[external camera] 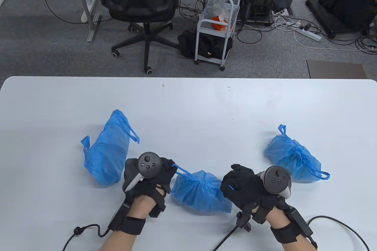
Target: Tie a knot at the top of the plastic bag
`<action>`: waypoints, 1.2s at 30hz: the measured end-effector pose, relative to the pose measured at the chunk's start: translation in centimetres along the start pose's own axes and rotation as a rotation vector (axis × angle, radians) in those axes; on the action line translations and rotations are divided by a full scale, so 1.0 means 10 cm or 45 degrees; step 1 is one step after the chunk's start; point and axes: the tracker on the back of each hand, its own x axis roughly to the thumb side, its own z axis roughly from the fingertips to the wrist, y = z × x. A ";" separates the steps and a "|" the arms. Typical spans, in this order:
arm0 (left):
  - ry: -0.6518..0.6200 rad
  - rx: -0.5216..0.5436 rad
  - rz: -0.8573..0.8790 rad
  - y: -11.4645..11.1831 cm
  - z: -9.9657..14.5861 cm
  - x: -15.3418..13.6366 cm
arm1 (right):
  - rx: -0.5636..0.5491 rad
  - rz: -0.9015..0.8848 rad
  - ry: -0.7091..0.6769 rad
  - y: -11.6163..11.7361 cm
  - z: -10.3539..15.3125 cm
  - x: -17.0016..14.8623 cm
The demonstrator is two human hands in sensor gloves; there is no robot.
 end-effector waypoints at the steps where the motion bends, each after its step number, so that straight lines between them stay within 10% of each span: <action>1: 0.015 -0.003 -0.011 0.01 -0.01 -0.02 | 0.002 -0.003 0.013 -0.01 0.00 -0.02; 10: -0.009 -0.007 -0.044 -0.01 0.00 0.07 | -0.001 0.058 0.011 0.03 0.00 -0.06; 14: -0.037 -0.049 -0.036 -0.05 -0.01 0.14 | 0.319 0.355 0.055 0.46 -0.02 0.01; 20: -0.029 -0.351 -0.267 -0.13 0.14 0.35 | 0.373 0.628 0.058 0.79 -0.13 0.06; 36: -0.249 -0.320 -0.667 -0.25 0.85 0.26 | 0.280 0.595 0.140 0.68 -0.12 -0.05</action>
